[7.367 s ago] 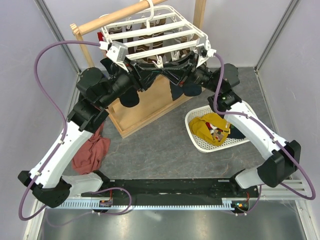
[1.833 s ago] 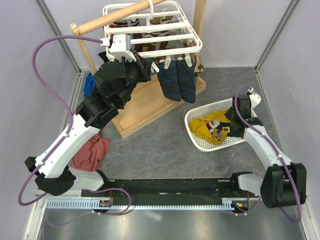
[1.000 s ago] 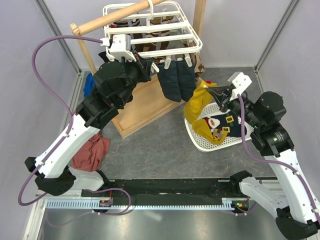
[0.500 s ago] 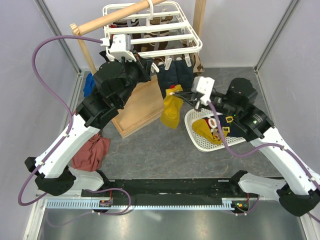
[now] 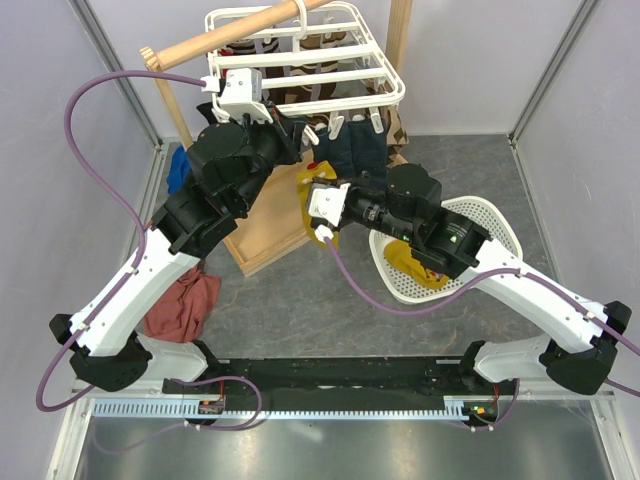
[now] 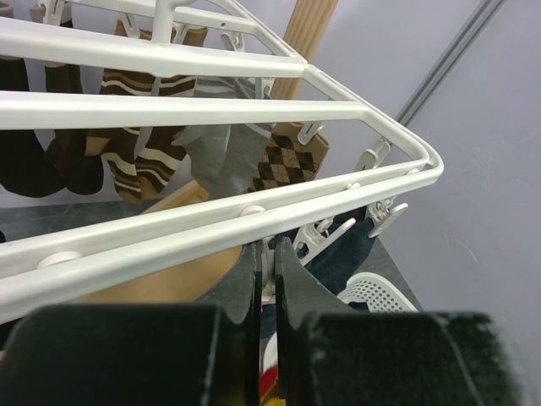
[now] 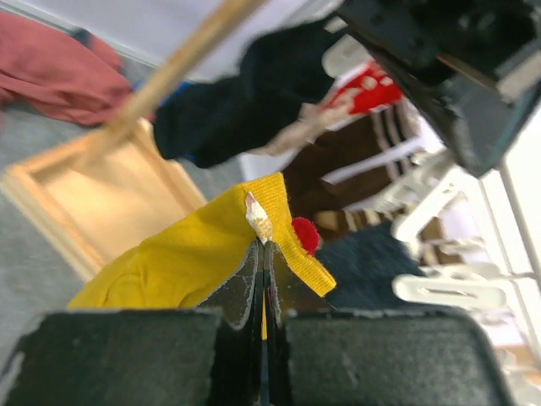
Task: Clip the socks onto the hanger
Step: Clamp the sock onto the hanger.
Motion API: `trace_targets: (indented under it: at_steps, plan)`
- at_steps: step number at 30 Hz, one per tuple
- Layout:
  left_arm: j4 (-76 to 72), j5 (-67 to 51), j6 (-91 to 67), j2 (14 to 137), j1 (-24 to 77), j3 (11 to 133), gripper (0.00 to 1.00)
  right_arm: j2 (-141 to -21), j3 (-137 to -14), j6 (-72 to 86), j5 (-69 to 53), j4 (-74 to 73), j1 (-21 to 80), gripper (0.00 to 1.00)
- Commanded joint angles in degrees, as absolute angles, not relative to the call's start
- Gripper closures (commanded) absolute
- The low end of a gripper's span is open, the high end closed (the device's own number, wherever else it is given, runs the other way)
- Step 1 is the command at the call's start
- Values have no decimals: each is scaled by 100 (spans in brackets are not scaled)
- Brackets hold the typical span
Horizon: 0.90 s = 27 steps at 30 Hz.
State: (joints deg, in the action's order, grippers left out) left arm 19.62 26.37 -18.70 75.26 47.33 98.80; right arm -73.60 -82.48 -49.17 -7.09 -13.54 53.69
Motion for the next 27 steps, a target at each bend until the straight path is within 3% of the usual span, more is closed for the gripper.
trace_targets:
  at_steps: [1,27]
  plan:
    - [1942,2373,-1846,7436,4746,10020,93,-7312,-8253,-5563,87,-634,5379,100]
    - [2030,2329,-1837,7365,4746,10020,93,-7594,-8209,-5432,264,114,5071,100]
